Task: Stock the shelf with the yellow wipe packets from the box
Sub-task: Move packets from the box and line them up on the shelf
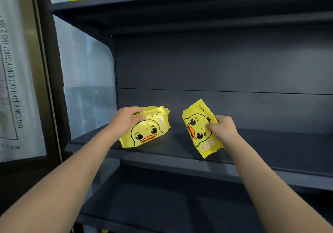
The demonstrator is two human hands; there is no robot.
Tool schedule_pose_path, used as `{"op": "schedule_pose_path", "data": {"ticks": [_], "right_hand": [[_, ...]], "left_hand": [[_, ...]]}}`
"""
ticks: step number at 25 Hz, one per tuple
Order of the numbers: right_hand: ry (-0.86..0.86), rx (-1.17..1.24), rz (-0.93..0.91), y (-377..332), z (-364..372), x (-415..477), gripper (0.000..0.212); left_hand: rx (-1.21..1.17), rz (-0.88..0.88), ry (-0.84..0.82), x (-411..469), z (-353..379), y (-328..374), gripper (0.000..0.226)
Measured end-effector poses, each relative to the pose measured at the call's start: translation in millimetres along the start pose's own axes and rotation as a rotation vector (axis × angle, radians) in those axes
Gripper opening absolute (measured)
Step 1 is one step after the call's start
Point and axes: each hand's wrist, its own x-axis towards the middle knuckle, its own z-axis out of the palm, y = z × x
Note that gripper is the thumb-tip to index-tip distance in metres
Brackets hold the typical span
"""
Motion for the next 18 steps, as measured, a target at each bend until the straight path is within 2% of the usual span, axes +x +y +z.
{"op": "schedule_pose_path", "data": {"ticks": [2,7,11,18], "right_hand": [[0.016,-0.015,0.001,-9,26,18,0.015],[0.112,-0.049,0.046,-23,84,63,0.005],[0.198,-0.062,0.110,-29,120,88,0.004],[0.299,-0.112,0.174,-25,139,97,0.003]], "left_hand": [[0.025,0.050,-0.038,29,4,-25,0.009],[0.111,0.207,-0.207,101,19,-79,0.026],[0.090,0.341,-0.356,150,40,-110,0.032],[0.187,0.464,-0.403,178,80,-130,0.030]]}}
